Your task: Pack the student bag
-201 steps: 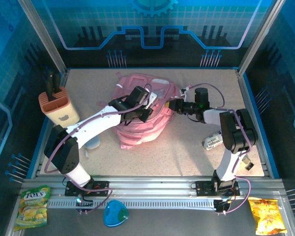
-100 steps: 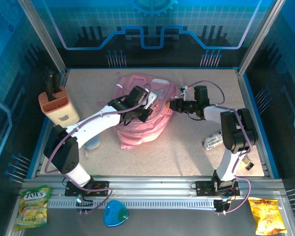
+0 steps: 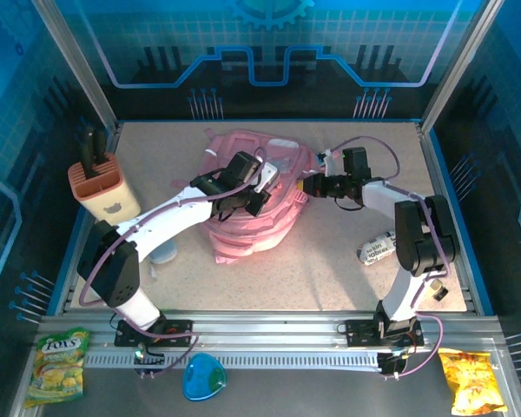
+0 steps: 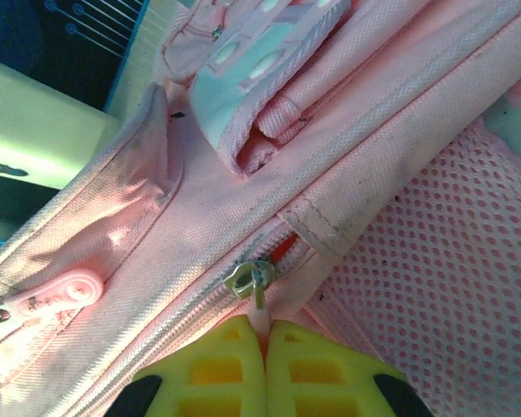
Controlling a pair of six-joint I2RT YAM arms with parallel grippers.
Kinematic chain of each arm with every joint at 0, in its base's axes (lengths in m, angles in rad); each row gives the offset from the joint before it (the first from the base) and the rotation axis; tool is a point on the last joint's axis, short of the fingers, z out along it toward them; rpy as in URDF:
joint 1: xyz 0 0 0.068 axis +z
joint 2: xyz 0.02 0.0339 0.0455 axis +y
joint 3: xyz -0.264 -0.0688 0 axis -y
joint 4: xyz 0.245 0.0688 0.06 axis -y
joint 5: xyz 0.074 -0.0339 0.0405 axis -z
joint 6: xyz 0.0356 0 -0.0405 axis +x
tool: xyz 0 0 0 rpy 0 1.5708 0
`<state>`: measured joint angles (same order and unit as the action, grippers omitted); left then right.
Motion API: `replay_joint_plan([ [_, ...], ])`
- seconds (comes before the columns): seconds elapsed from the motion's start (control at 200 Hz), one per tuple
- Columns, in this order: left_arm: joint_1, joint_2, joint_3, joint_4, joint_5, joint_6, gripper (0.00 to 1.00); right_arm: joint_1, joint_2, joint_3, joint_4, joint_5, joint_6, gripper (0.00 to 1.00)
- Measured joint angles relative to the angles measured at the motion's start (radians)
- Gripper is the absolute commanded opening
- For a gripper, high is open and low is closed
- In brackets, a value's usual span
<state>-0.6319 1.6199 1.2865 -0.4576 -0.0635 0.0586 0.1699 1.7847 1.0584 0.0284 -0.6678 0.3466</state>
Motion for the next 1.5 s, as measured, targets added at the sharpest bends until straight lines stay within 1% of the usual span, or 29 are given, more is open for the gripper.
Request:
replay_joint_plan([
  [0.245,0.001,0.0,0.0,0.009,0.046,0.003,0.0,0.013,-0.044,0.035,-0.124,0.101,-0.114,0.02],
  [0.34,0.001,0.0,0.0,0.01,0.053,0.004,0.0,0.021,-0.058,0.045,-0.163,0.137,-0.154,0.0],
  [0.455,0.001,0.0,0.0,0.008,0.054,0.004,0.0,0.033,-0.072,0.049,-0.198,0.181,-0.195,0.0],
  [0.7,0.003,0.0,0.0,0.002,0.055,0.021,0.0,0.093,-0.113,0.078,-0.299,0.366,-0.302,0.0],
  [0.83,0.004,0.002,0.0,0.002,0.058,0.021,0.0,0.116,-0.114,0.097,-0.33,0.427,-0.33,0.0],
  [1.036,0.006,0.003,0.0,0.003,0.058,0.018,0.0,0.121,-0.119,0.097,-0.354,0.425,-0.336,0.0],
  [1.156,0.008,0.005,0.001,0.004,0.057,-0.008,0.0,0.14,-0.169,0.06,-0.346,0.394,-0.321,0.0],
  [1.321,0.009,0.033,0.022,0.003,0.057,-0.049,0.0,0.2,-0.269,-0.034,-0.334,0.344,-0.275,0.0],
  [1.496,0.011,0.069,0.054,0.004,0.061,-0.088,0.0,0.274,-0.313,-0.107,-0.302,0.321,-0.222,0.0],
])
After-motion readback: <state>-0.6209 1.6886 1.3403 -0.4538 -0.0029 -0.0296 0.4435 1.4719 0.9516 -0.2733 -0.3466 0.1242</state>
